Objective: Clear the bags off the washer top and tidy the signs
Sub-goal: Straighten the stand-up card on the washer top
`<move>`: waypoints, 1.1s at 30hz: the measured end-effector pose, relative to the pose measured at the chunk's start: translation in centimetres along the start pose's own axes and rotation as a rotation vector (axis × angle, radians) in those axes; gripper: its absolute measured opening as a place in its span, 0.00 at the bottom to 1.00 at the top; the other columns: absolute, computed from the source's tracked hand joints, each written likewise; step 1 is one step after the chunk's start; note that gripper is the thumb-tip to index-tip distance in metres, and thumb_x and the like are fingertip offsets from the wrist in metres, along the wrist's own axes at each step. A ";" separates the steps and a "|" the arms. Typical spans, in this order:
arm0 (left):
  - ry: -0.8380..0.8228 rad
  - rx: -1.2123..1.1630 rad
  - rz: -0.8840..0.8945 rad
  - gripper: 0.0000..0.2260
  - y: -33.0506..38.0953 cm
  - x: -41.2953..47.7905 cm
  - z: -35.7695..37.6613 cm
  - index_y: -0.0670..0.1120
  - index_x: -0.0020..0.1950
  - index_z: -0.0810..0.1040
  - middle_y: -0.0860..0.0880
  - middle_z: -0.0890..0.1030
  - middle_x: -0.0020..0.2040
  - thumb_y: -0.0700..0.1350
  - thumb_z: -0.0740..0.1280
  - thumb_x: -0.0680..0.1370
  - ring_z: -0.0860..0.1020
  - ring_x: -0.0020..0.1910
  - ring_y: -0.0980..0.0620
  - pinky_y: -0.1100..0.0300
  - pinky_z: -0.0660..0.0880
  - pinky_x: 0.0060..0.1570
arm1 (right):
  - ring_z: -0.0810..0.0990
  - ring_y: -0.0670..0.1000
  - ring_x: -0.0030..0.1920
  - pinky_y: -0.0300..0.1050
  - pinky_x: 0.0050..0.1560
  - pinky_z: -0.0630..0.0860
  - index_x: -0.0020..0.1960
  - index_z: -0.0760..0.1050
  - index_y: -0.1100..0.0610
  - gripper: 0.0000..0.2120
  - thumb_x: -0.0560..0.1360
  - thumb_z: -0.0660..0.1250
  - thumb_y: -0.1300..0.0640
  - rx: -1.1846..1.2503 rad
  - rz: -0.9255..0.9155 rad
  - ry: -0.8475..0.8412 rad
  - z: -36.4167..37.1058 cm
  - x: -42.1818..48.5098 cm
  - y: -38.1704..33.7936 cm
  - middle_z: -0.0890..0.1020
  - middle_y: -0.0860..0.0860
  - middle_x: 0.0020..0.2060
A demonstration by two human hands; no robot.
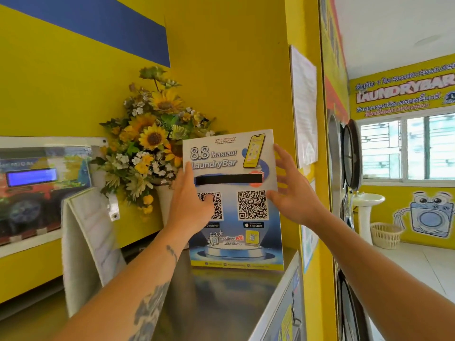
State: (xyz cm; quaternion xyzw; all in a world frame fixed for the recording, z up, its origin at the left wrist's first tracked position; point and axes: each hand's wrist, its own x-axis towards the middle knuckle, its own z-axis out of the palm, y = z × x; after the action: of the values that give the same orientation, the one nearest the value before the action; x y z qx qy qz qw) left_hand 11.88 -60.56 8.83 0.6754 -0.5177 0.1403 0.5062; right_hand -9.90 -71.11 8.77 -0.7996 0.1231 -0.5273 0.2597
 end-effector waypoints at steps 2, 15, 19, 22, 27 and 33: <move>-0.002 0.021 -0.018 0.40 0.2 0.5 1.0 0.56 0.78 0.44 0.54 0.49 0.80 0.44 0.67 0.76 0.54 0.77 0.50 0.46 0.58 0.74 | 0.78 0.49 0.62 0.43 0.47 0.82 0.79 0.50 0.45 0.46 0.72 0.68 0.71 -0.002 0.009 0.005 0.0 0.4 1.1 0.71 0.44 0.68; -0.014 0.067 0.129 0.36 1.7 0.0 2.7 0.54 0.79 0.47 0.53 0.46 0.80 0.49 0.65 0.78 0.47 0.78 0.54 0.53 0.50 0.73 | 0.75 0.55 0.63 0.63 0.52 0.80 0.77 0.49 0.36 0.46 0.69 0.69 0.61 -0.130 -0.005 0.172 -2.2 -0.1 1.9 0.73 0.50 0.64; -0.116 0.053 0.098 0.35 1.9 0.9 3.3 0.53 0.79 0.45 0.52 0.41 0.80 0.46 0.64 0.79 0.45 0.78 0.52 0.57 0.51 0.71 | 0.74 0.52 0.57 0.49 0.49 0.79 0.79 0.46 0.41 0.46 0.71 0.68 0.63 -0.219 0.004 0.206 -1.3 -0.7 1.5 0.70 0.52 0.64; -0.183 0.102 0.059 0.35 1.3 1.3 3.9 0.54 0.79 0.44 0.52 0.39 0.79 0.45 0.63 0.79 0.44 0.78 0.50 0.55 0.54 0.71 | 0.71 0.50 0.54 0.34 0.44 0.70 0.79 0.45 0.44 0.46 0.71 0.68 0.62 -0.301 0.014 0.197 -0.1 -0.4 1.1 0.68 0.51 0.64; -0.148 0.170 0.119 0.35 0.7 0.7 4.5 0.50 0.79 0.49 0.49 0.46 0.80 0.45 0.65 0.77 0.47 0.78 0.48 0.50 0.53 0.74 | 0.69 0.48 0.57 0.27 0.39 0.71 0.79 0.45 0.44 0.47 0.71 0.68 0.63 -0.264 0.043 0.189 0.5 -0.3 1.2 0.67 0.52 0.66; -0.149 0.212 0.143 0.35 0.9 -0.7 4.7 0.50 0.79 0.50 0.49 0.46 0.79 0.47 0.66 0.77 0.48 0.77 0.47 0.49 0.58 0.72 | 0.67 0.44 0.59 0.22 0.40 0.68 0.79 0.42 0.42 0.46 0.74 0.70 0.58 -0.296 0.059 0.141 -0.3 -1.0 1.3 0.67 0.51 0.70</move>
State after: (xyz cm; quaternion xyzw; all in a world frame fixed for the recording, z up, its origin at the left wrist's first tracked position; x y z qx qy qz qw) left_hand 9.28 -64.01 6.70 0.6950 -0.5830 0.1793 0.3806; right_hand -10.49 -71.81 7.33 -0.7861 0.2408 -0.5504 0.1453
